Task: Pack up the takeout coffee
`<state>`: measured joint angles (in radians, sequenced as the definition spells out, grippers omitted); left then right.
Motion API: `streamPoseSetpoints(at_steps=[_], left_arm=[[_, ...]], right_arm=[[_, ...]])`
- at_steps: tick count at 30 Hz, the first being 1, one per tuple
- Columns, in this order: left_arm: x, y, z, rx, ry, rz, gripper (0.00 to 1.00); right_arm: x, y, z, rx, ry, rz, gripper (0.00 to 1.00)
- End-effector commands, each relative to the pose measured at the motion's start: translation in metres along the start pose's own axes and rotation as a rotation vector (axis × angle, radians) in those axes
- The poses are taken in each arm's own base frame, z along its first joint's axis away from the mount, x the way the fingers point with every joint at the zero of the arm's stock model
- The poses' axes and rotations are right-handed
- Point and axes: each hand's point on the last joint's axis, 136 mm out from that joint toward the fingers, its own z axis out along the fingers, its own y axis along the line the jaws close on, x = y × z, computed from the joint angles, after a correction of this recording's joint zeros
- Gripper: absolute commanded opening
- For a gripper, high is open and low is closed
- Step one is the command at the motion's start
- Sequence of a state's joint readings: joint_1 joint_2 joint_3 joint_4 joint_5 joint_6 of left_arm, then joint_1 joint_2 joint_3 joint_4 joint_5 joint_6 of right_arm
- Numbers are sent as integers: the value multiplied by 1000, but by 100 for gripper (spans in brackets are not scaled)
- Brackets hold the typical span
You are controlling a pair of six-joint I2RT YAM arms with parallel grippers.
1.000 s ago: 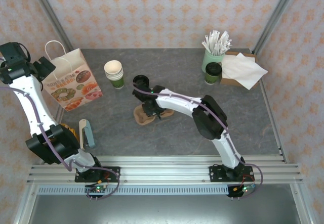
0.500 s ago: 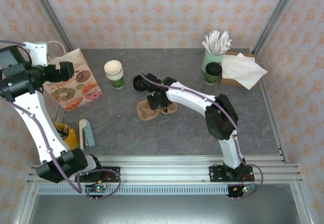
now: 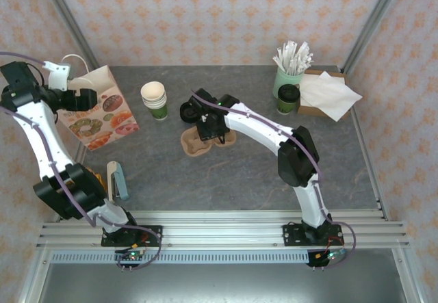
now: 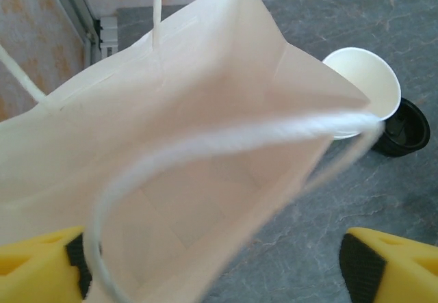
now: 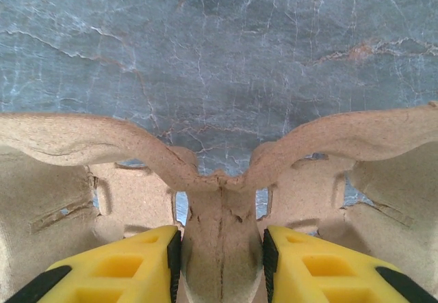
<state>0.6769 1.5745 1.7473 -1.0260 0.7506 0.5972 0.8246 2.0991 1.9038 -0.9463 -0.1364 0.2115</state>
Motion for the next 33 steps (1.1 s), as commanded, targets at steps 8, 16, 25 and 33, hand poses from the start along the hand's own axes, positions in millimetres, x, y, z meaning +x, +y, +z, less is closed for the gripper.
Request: streamPoseSetpoints(at_steps=[8,16,25,33], left_arm=[[-33,-40,-20,182,-165,1,17],[-18,-127,-51,308,-217,129,6],[-18,-207,-63,471,-209,224,5],[-6,-278,-56,588,-172,303,6]], right_arm=[[-3,-4,-3,24,-9,24,37],[-17,-7,-6,-3,-82,121,36],[-1,-36,-12,6,-107,200,35],[29,-118,-35,86,-157,365,35]])
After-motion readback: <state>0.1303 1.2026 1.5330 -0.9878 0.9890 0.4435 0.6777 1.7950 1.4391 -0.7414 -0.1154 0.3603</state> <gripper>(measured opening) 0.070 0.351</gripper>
